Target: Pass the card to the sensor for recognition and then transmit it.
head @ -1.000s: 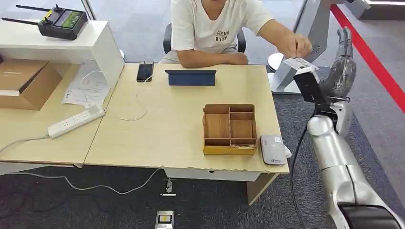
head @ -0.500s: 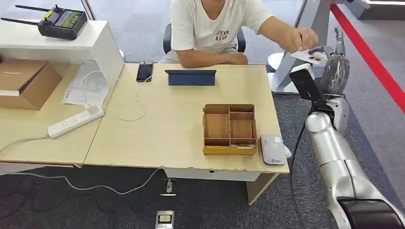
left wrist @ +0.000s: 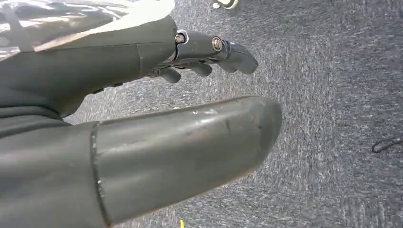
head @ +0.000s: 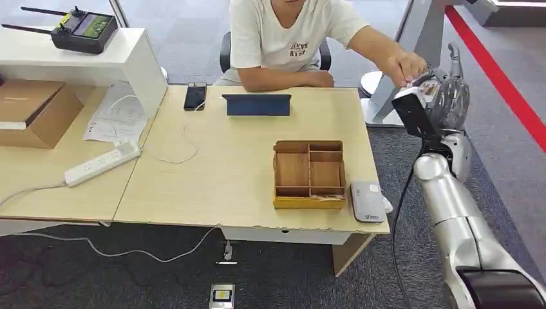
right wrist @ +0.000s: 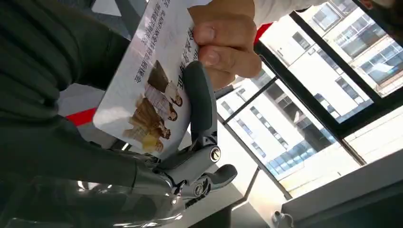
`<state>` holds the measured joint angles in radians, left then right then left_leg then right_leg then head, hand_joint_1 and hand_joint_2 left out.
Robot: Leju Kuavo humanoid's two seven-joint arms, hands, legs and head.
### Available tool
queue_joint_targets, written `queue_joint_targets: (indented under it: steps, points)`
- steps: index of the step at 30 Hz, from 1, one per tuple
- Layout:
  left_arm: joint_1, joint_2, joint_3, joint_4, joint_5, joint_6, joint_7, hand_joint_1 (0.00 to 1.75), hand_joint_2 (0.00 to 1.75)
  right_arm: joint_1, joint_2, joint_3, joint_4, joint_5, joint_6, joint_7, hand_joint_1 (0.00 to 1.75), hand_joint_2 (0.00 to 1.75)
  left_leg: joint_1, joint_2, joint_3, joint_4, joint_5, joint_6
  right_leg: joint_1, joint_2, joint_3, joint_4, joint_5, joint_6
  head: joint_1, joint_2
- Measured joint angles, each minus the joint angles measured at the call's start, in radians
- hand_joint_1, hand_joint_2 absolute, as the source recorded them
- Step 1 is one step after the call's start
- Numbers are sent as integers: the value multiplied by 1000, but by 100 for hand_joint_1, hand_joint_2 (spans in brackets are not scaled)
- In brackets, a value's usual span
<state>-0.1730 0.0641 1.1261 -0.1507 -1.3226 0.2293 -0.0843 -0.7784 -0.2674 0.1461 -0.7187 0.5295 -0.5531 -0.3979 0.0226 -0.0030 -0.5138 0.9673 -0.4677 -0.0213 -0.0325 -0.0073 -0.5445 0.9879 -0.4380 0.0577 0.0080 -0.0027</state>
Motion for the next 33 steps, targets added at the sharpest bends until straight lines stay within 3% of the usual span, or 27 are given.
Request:
queue_joint_targets:
  steps: [6,15,17,23,33]
  points:
    - [2,-2,0,0,5,3,19,0,0,36,-34,-1,-40,-21,90,55,175,175,0,0,1,0,0,0,0,0,0,0,0,0,0,0]
    - [3,-2,0,0,10,3,22,0,0,62,-50,0,-61,-14,128,78,175,175,0,0,0,0,0,0,0,0,0,0,0,0,0,0]
    - [4,-2,0,0,24,2,29,0,0,162,-99,0,-126,13,214,122,175,175,0,0,0,0,-1,1,0,0,0,0,0,0,0,0]
    - [4,0,0,0,24,-8,32,0,0,263,-140,-1,-187,40,270,158,175,175,0,0,0,0,-1,1,0,0,0,-1,0,0,0,0]
    - [3,0,0,0,35,-10,37,0,0,364,-143,2,-234,86,312,173,175,175,0,0,-1,0,-1,1,0,0,0,-1,0,0,0,0]
